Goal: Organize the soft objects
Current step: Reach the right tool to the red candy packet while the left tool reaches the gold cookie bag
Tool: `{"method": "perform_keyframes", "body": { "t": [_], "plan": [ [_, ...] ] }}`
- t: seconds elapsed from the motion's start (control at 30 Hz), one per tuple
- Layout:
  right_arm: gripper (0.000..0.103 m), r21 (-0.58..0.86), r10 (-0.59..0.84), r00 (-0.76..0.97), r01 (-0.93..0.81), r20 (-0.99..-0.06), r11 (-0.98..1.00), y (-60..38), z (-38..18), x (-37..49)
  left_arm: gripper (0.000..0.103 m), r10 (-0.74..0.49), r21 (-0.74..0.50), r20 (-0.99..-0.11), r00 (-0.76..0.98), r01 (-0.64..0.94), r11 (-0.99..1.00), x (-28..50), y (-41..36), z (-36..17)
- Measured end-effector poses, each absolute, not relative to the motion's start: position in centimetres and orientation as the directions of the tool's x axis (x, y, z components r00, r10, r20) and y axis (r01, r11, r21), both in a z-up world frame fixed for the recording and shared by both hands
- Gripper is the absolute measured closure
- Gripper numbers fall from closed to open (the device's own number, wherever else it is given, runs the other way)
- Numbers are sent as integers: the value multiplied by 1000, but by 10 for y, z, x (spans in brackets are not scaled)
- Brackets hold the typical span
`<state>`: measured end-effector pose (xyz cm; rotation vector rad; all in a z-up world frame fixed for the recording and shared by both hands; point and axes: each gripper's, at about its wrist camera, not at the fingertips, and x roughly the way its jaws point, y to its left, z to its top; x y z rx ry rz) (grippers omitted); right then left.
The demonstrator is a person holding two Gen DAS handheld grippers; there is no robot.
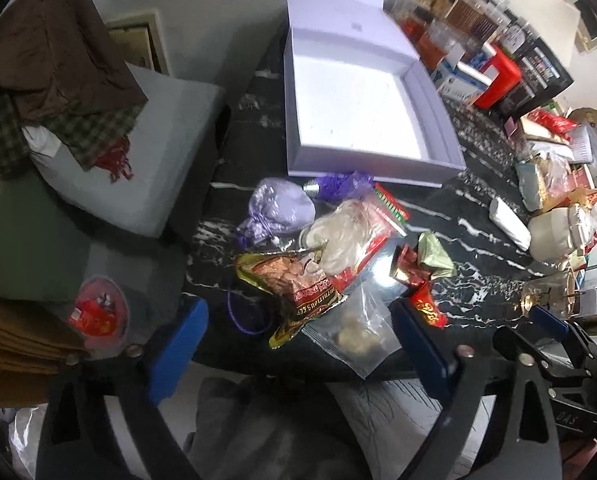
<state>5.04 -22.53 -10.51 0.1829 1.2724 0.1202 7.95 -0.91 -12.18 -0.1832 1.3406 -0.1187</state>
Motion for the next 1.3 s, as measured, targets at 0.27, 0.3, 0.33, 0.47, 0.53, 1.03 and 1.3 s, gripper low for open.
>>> {"method": "perform_keyframes", "body": {
  "t": [0.27,0.3,0.33,0.47,0.53,1.03,1.3],
  "plan": [
    [0,174,172,214,-11,-962,985,-223,-137,65,30,-249,-255,-964,90,-58,965,96,-15,-169],
    [0,170,171,204,-18,-964,985,-223,-141,66,30,-250,-255,-965,81,-61,965,97,-16,-173],
    [0,169,170,198,-21,-965,985,-223,-144,67,30,-249,-253,-966,74,-63,965,99,-17,-177],
    [0,170,173,170,-31,-970,985,-223,-156,72,30,-262,-264,-964,44,-61,962,105,-20,-188],
    [0,187,190,159,-35,-969,982,-223,-161,74,40,-249,-251,-968,33,-59,966,108,-21,-195],
    [0,192,198,96,-69,-976,979,-223,-183,82,58,-326,-321,-945,-9,-145,936,121,-7,-213],
    [0,180,186,87,-75,-979,981,-220,-184,83,58,-355,-360,-933,60,-158,920,121,-5,-200]
  ]
}}
